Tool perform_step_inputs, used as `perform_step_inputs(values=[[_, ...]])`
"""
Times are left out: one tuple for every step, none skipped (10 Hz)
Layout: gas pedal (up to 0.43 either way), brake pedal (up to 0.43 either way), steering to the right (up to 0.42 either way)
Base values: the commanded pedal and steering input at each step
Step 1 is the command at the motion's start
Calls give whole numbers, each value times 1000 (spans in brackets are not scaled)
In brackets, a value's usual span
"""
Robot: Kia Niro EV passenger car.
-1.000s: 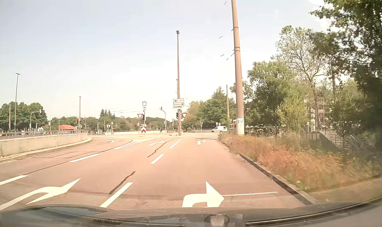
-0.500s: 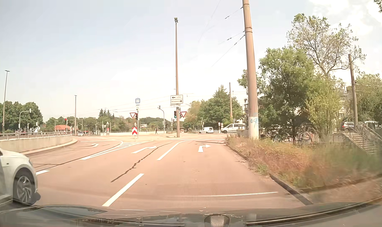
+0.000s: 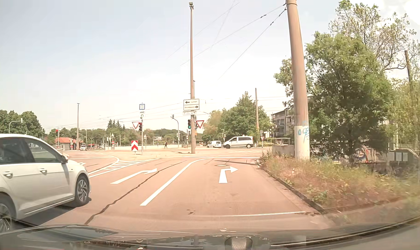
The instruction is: Follow the waypoints while adhering to traffic rules and regulations
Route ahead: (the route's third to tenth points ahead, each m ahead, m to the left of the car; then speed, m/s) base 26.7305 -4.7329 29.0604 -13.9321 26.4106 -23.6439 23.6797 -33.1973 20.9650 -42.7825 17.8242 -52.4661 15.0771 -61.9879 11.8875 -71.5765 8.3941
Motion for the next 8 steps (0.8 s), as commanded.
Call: perform_step_inputs(values=[[0, 165, -3], [0, 165, -3], [0, 152, -2], [0, 152, -2], [0, 152, -2], [0, 152, -1], [0, 152, -1], [0, 152, 1]])
